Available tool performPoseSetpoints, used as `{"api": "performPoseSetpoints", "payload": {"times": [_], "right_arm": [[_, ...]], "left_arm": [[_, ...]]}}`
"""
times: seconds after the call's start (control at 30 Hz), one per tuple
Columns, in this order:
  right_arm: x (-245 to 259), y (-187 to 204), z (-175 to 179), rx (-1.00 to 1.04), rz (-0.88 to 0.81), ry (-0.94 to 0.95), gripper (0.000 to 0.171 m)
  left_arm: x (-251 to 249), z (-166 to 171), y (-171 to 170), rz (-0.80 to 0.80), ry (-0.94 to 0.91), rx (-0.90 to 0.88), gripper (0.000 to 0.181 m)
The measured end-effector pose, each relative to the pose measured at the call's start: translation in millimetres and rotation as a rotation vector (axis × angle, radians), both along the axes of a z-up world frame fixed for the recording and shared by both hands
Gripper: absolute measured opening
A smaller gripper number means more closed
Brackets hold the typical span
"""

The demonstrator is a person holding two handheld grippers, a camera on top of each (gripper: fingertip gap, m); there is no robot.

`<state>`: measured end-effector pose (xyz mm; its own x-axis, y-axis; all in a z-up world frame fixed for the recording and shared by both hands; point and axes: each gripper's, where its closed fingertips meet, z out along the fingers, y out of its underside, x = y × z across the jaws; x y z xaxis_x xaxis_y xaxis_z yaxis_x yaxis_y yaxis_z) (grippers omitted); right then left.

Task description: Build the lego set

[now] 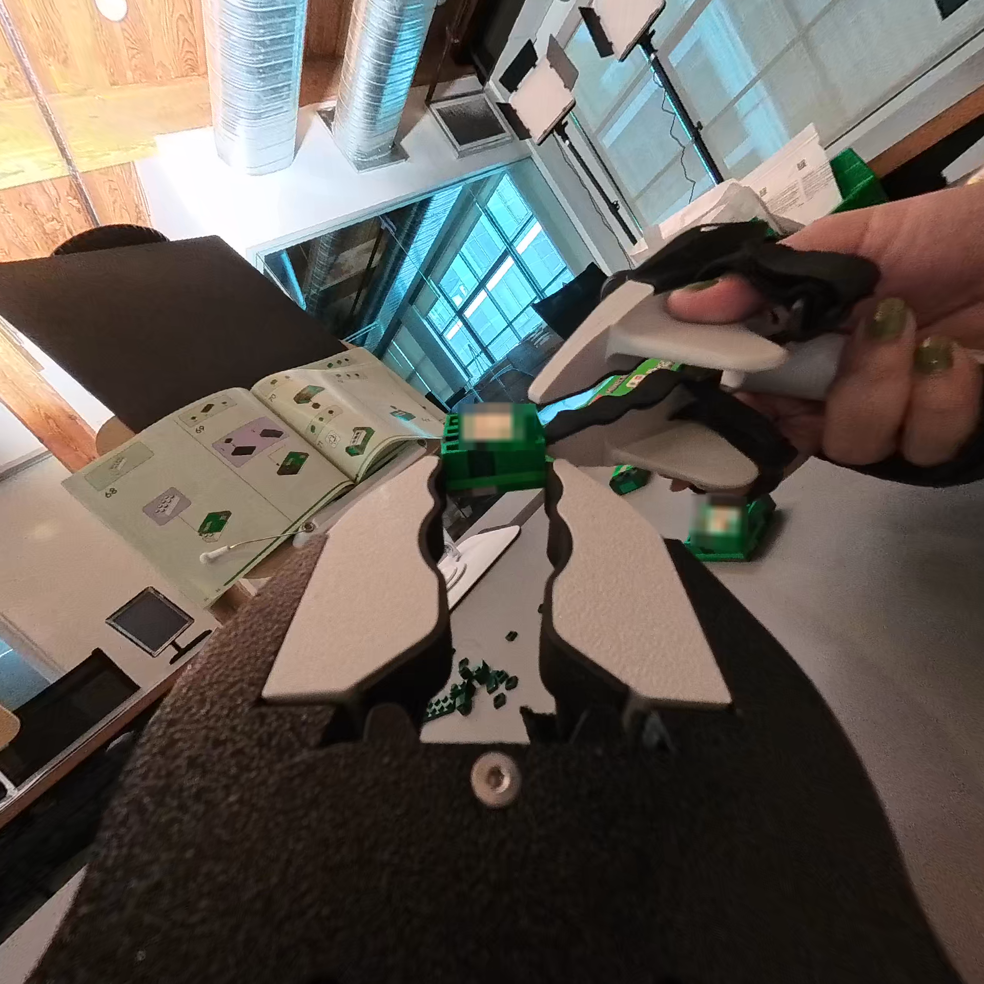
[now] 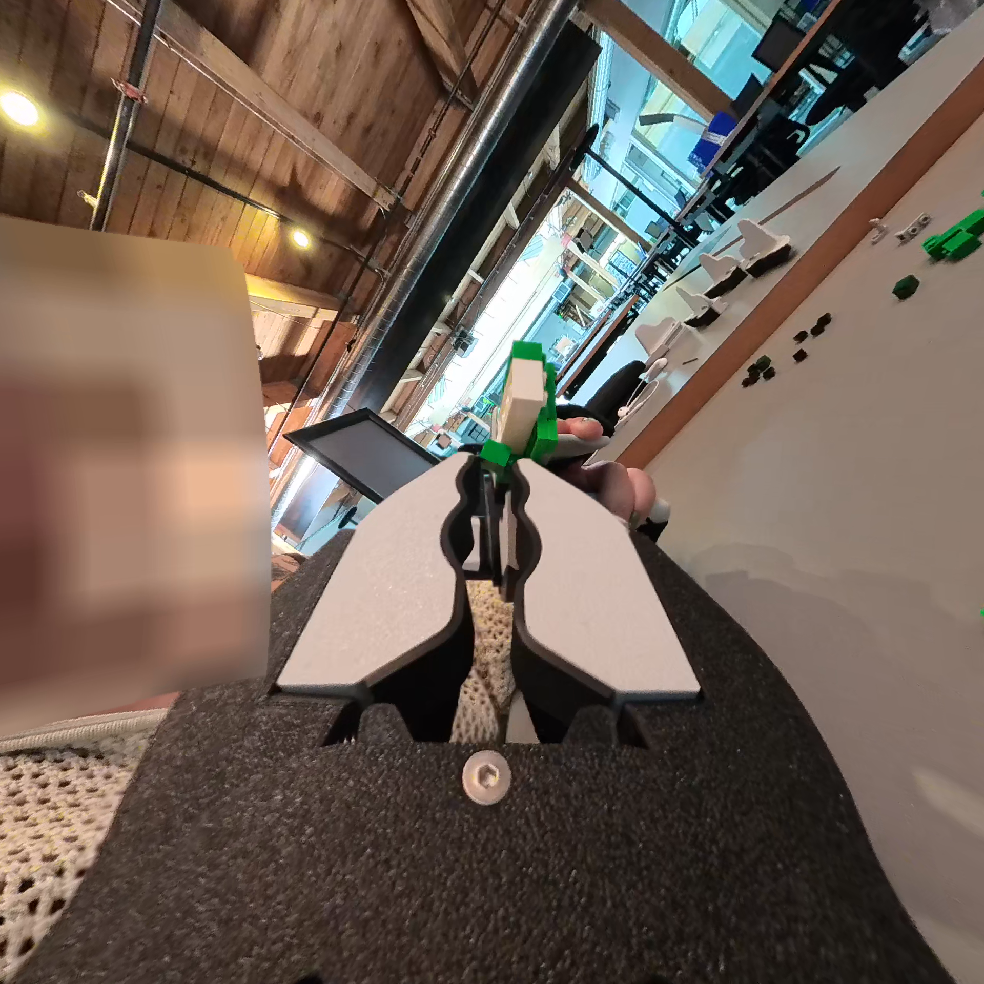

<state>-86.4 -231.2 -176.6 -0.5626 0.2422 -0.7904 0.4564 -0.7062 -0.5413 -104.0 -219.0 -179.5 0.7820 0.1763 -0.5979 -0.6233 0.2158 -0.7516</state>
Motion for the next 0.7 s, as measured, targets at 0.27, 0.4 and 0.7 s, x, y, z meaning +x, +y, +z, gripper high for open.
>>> {"api": "performPoseSetpoints", "payload": {"times": [0.27,0.4,0.7], "right_arm": [[-2.8,0.9,-1.7,0.056,-0.046,0.012,0.01],[-2.9,0.9,-1.9,0.059,-0.048,0.005,0.01],[-6.1,0.8,-2.4,0.149,-0.13,-0.004,0.013]], "left_arm": [[-2.6,0.2,-0.2,-0.004,-0.021,0.0,0.035],[-2.8,0.3,-0.6,-0.006,-0.021,0.0,0.035],[-5.3,1.1,-1.8,0.001,-0.021,0.005,0.035]]}}
